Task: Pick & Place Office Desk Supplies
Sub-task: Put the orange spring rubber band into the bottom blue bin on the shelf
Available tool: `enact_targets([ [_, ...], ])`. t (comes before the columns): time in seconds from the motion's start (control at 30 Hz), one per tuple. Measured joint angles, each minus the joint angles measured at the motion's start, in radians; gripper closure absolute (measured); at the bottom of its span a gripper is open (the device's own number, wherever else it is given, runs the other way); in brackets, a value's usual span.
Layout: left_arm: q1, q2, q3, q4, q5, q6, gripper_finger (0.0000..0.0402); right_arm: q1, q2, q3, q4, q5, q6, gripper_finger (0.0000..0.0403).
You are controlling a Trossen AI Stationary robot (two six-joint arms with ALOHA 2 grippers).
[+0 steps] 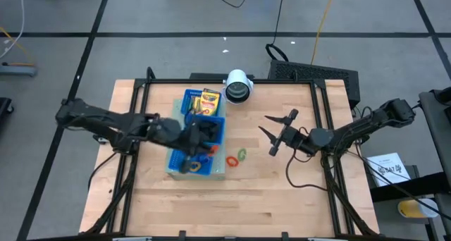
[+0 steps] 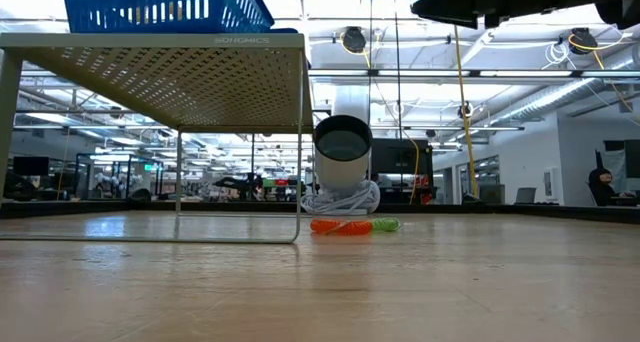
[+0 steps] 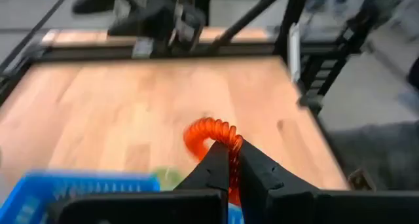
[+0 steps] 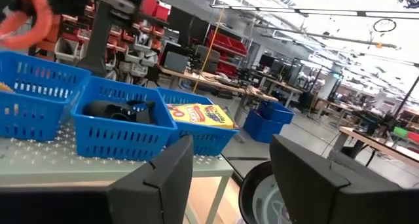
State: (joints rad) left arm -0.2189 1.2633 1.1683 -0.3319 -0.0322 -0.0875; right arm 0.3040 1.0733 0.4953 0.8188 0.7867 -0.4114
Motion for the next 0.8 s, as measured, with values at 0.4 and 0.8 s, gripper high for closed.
enact_targets([
  [0.4,-0.191,-0.054,-0.007,-0.205,-0.272,-0.109,0.0391,-0.016,0.0,0.0,-0.009,-0.002,0.011,0.0221],
  [0.8,-0.195,-0.247,-0.288,0.044,-0.246,-0.123,0.0386,-0.016,0.001,0.0,-0.009,-0.002,0.011,0.0225],
])
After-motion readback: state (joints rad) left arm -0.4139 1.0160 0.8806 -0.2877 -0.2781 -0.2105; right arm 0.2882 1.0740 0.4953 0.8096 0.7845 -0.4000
